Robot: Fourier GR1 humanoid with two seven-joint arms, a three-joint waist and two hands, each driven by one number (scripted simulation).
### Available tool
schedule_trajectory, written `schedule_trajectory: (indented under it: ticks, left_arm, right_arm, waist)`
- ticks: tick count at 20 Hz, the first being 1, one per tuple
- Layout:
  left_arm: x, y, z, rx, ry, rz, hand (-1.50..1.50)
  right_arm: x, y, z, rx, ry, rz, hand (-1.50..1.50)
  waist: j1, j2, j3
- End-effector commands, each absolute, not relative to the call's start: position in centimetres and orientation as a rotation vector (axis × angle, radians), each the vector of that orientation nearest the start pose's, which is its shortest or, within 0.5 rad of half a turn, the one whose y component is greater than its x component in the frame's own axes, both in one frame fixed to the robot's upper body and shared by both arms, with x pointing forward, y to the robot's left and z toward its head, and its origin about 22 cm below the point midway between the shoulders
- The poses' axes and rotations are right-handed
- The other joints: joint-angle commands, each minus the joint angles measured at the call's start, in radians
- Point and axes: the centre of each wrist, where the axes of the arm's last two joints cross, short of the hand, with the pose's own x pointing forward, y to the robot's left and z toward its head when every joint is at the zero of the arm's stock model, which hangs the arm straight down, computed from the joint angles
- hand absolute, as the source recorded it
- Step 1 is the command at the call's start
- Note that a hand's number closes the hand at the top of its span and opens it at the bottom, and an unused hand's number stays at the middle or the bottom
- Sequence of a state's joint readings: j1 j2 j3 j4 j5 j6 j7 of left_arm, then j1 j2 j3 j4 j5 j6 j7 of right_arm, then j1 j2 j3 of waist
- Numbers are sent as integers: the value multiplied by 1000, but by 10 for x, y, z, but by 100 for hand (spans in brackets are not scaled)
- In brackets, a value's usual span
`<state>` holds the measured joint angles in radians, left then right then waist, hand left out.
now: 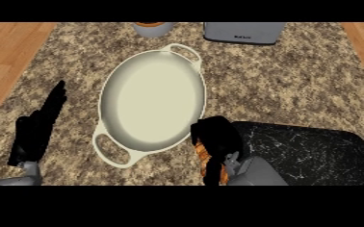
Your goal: Pick the croissant from the tray and place it in the pot
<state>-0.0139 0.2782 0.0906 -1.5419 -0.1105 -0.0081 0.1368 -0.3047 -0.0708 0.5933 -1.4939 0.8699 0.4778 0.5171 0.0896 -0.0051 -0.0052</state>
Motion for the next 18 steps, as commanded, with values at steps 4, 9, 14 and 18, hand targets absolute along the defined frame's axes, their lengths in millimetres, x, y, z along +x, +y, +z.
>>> schedule_trajectory:
  ticks: [4,9,14,18]
  left_arm:
    - [252,312,22,372,-1396,-226,0]
    - [256,317,23,392,-1391,-204,0]
    - [251,316,17,385,-1385,-204,0]
    - [256,310,20,389,-1395,-215,0]
  right_arm:
    - [197,-2,72,-715,-1337,1519,150]
    - [179,17,109,-971,-1562,1314,150]
    - [165,27,130,-1064,-1676,1101,150]
    - [169,29,146,-993,-1705,965,150]
  waist:
    - [4,-7,3]
    - [-15,-13,1]
    - [-6,-13,2]
    - [-15,-4,2]
